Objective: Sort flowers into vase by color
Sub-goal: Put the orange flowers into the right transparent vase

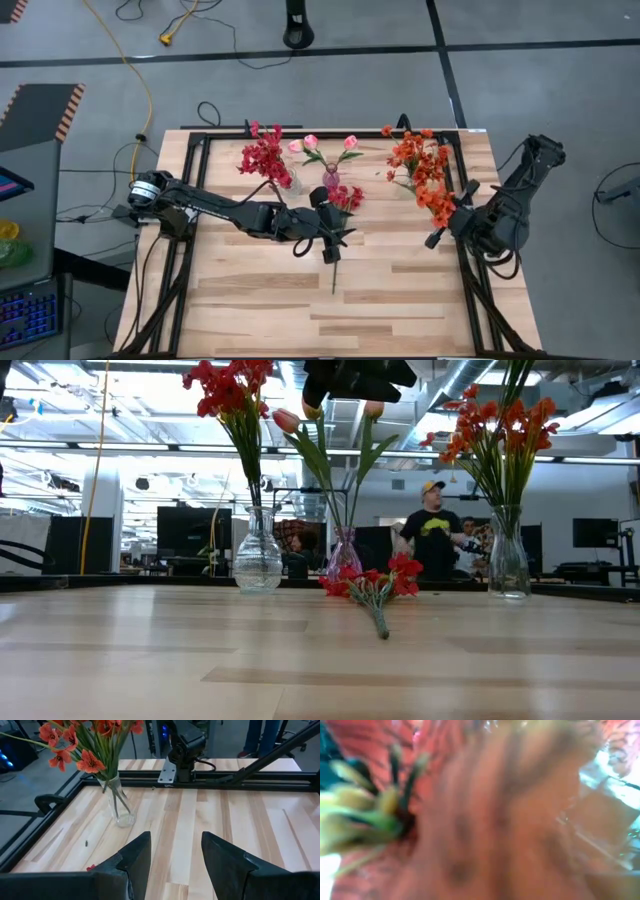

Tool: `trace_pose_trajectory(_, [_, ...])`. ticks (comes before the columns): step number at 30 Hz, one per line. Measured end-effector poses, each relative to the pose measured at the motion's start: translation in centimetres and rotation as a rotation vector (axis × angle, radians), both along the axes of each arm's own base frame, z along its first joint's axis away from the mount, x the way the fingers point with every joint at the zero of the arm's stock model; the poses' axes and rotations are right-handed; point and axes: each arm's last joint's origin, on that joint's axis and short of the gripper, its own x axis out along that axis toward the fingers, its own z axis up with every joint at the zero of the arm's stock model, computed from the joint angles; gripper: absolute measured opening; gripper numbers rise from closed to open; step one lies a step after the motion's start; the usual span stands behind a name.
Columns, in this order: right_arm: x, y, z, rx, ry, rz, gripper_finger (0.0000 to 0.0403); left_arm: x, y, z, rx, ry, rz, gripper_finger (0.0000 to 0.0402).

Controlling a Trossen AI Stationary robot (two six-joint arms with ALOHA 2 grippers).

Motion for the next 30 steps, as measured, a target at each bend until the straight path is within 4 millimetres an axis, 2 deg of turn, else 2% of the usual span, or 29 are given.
trace_pose_trajectory(7, [0.5,-0.7,0.5,-0.021,0.019,-0.061,0.0052,0.0,0.0,0.0,0.000,0.000,0.000,0.0164])
trace_pose_trajectory(17, [0.5,-2.2,2.9,0.056,-0.053,-0.132,0.0052,0.0,0.0,0.0,0.001,0.000,0.000,0.0164])
trace_pose_trajectory(30, [0.0,-2.6,5.8,0.125,-0.119,-0.128,0.0052,0.0,0.0,0.0,0.001,0.001,0.001,0.0164])
